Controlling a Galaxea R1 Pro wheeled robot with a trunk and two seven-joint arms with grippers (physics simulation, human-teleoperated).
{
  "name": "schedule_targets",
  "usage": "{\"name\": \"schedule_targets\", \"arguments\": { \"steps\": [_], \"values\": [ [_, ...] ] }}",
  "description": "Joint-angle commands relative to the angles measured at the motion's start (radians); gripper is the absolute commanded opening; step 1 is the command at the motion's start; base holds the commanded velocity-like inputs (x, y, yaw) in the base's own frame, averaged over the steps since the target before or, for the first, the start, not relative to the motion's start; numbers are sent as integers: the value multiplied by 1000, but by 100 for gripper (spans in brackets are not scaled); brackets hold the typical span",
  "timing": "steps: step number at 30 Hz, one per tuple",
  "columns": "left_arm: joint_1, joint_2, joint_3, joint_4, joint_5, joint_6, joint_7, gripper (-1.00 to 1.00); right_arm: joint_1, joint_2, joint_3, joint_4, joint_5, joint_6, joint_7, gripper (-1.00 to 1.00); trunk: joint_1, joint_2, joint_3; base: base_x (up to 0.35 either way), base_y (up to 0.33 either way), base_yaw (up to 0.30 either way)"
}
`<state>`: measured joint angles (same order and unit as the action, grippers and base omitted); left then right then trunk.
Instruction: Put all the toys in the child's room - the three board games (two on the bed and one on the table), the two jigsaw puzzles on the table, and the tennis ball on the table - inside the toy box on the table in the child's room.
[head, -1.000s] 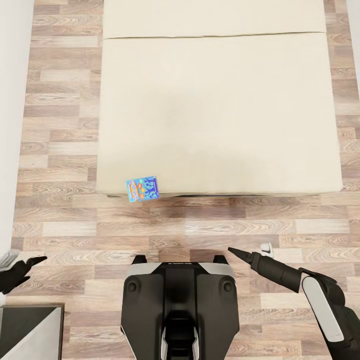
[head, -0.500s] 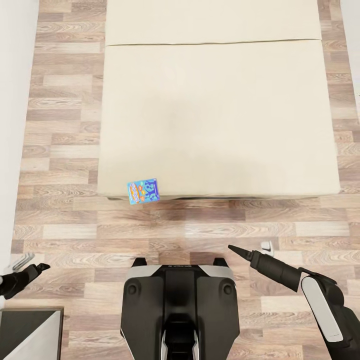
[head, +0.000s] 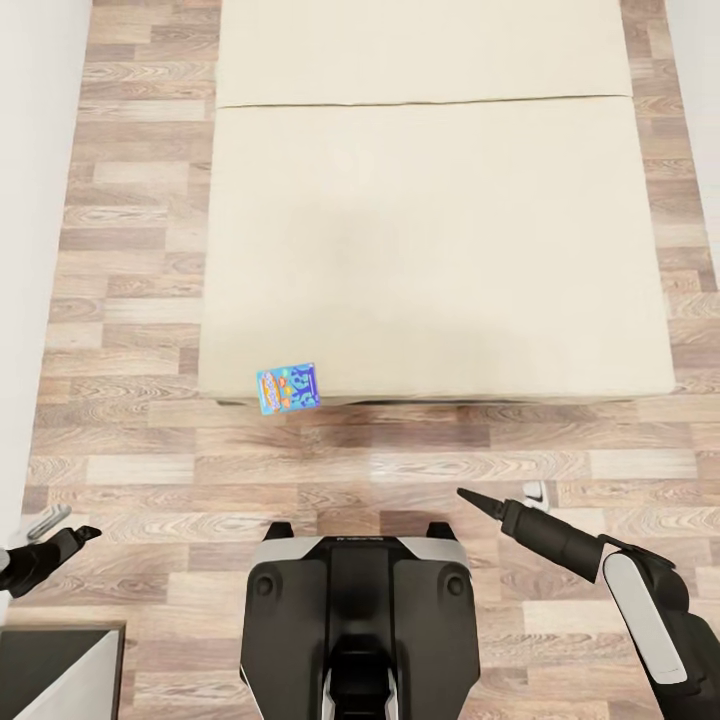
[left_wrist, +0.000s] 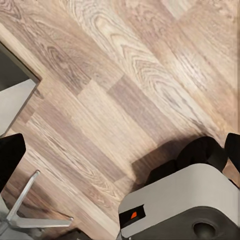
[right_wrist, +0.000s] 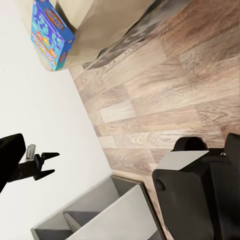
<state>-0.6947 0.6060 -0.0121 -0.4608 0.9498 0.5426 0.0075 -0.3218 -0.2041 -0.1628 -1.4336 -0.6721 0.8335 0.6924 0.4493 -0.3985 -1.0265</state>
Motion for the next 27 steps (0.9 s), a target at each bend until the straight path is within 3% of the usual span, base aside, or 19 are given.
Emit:
{"name": "schedule_targets", "arguments": {
  "steps": [1,23,27],
  "values": [
    [0,0,-1,-1,4,4,1,100,0,0,-1,-2,-1,6,2,100,1,-1,1,0,0,0],
    [0,-17,-2,-5,4,5,-3,100,0,0,-1,-5,-3,7,2,100,1,-1,37,0,0,42],
    [0,-33,-2,-5,-1,5,-3,100,0,-1,-6,-4,-4,7,5,100,1,-1,43,0,0,78]
  ]
}}
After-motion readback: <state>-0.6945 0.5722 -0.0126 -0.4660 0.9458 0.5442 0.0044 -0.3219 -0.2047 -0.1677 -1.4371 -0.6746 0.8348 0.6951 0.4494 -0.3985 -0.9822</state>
